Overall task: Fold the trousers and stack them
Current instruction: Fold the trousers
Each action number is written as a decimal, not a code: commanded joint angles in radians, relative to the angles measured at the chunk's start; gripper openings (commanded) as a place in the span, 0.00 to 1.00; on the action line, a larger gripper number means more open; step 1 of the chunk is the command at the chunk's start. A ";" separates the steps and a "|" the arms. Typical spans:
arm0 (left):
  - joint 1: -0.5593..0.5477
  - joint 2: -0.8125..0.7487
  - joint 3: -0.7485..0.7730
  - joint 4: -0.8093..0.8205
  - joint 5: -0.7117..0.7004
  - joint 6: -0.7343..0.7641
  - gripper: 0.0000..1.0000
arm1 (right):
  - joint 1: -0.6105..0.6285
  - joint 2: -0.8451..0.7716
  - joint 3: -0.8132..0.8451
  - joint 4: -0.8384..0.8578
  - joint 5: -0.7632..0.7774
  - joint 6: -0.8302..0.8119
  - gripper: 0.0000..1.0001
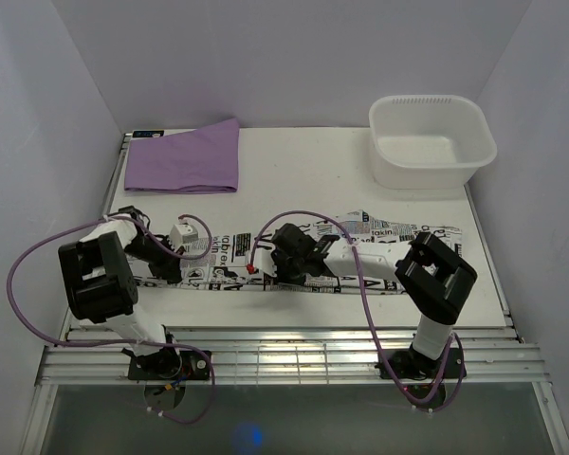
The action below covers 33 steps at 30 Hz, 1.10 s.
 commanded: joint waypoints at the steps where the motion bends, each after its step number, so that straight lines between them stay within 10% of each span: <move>1: 0.022 0.060 0.054 0.120 -0.122 -0.004 0.00 | -0.013 0.010 0.027 -0.095 0.083 -0.010 0.08; 15: 0.050 -0.157 0.159 -0.072 -0.125 0.142 0.00 | -0.024 -0.122 0.041 -0.227 -0.005 0.024 0.08; 27: 0.106 0.107 0.022 0.016 -0.211 0.136 0.02 | 0.013 0.029 -0.010 -0.154 -0.058 0.038 0.08; 29: 0.114 0.125 0.057 0.017 -0.213 0.111 0.21 | 0.013 0.030 0.018 -0.178 -0.062 0.036 0.26; 31: 0.131 0.104 0.094 -0.016 -0.167 0.111 0.68 | 0.007 -0.023 0.020 -0.200 -0.075 0.036 0.64; 33: 0.136 0.041 0.145 -0.070 -0.101 0.133 0.98 | -0.011 -0.081 -0.002 -0.201 -0.091 0.038 0.74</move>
